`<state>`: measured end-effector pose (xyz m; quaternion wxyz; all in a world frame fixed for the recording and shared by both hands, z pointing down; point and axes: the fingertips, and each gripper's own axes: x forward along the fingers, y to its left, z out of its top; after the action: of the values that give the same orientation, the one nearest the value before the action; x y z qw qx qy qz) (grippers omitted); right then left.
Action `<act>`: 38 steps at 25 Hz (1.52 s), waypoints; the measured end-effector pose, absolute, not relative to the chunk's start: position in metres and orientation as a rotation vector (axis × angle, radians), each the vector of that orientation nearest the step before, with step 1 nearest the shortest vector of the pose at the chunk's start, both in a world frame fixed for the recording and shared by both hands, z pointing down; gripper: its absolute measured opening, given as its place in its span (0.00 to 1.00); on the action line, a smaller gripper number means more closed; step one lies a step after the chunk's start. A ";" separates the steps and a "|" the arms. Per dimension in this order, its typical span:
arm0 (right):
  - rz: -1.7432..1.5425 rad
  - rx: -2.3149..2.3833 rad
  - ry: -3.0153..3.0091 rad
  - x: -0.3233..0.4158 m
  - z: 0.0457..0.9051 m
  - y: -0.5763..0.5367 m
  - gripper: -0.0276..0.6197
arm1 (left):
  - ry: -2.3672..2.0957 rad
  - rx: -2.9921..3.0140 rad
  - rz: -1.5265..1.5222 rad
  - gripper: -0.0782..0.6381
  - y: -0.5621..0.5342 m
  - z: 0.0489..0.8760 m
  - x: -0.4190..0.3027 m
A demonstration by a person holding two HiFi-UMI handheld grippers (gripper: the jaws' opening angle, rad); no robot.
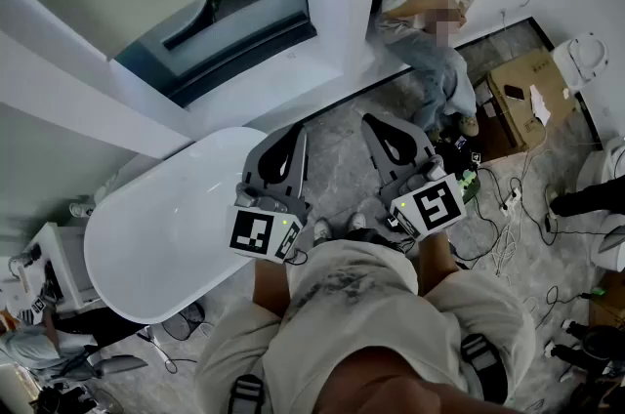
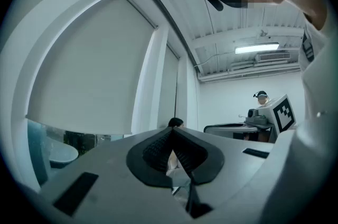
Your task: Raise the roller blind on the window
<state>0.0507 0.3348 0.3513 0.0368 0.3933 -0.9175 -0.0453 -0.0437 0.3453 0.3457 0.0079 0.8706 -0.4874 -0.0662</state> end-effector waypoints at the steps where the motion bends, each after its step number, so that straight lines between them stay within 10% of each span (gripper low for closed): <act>1: -0.139 1.206 -2.817 0.052 0.352 0.335 0.14 | -1.528 2.719 -0.205 0.12 0.346 0.346 -0.043; 38: -0.162 1.162 -2.869 0.054 0.351 0.191 0.14 | -1.609 2.698 -0.184 0.12 0.198 0.353 -0.032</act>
<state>0.0544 0.1912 0.3514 0.0209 0.3747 -0.9254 -0.0522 -0.0322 0.1976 0.3531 -0.0026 0.8573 -0.5114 -0.0586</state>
